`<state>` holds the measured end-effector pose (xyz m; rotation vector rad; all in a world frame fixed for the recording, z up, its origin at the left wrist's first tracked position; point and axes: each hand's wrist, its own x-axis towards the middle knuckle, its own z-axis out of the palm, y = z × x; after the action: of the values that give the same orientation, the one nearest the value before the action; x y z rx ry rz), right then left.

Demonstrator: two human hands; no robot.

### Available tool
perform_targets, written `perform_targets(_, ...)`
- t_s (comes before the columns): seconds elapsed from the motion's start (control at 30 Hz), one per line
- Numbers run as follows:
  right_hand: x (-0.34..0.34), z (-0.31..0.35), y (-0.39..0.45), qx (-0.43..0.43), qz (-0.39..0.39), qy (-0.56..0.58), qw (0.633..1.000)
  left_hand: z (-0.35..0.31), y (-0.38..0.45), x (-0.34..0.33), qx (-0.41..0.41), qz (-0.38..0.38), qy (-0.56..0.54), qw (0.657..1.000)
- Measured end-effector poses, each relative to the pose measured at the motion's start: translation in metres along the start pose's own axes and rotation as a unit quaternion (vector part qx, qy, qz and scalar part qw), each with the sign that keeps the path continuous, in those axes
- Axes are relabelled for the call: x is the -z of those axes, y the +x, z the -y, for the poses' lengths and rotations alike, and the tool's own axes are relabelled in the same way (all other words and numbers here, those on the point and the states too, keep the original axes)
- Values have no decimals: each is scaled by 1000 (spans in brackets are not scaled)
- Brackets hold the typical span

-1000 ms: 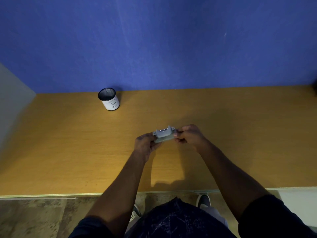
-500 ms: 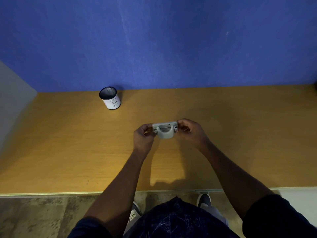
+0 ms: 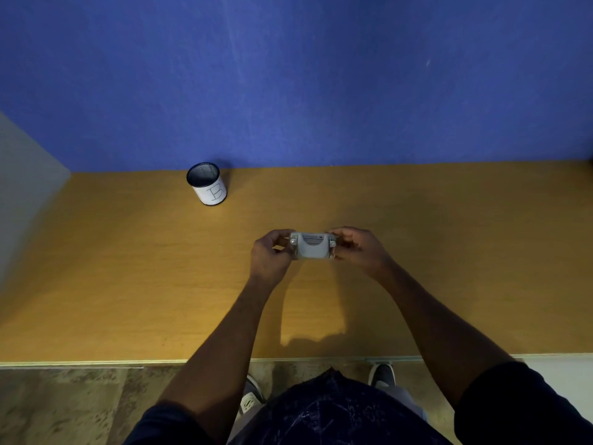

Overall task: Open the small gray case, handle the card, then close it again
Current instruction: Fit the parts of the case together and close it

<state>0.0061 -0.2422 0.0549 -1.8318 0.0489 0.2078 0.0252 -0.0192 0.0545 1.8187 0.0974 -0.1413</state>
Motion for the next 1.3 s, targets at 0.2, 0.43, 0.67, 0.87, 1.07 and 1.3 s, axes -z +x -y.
perform_targets(0.2,-2,-7,5,-28,3,-18,999,5,2,-2,36,7,-11,999)
perform_targets(0.43,-6,-9,1,-61,29,55,996,9,1,-6,134,21,-83,987)
perform_targets(0.67,-6,-17,-8,-52,34,35,997,17,0,-2,205,87,-215,951)
perform_targets(0.87,-10,-29,-5,42,-32,-162,985,21,-3,-4,138,88,-161,973)
perform_targets(1.07,-13,-31,4,85,-94,-259,958,26,2,-8,59,149,-26,987)
perform_targets(1.3,-21,-18,9,-110,-112,67,985,19,8,-8,31,178,71,981)
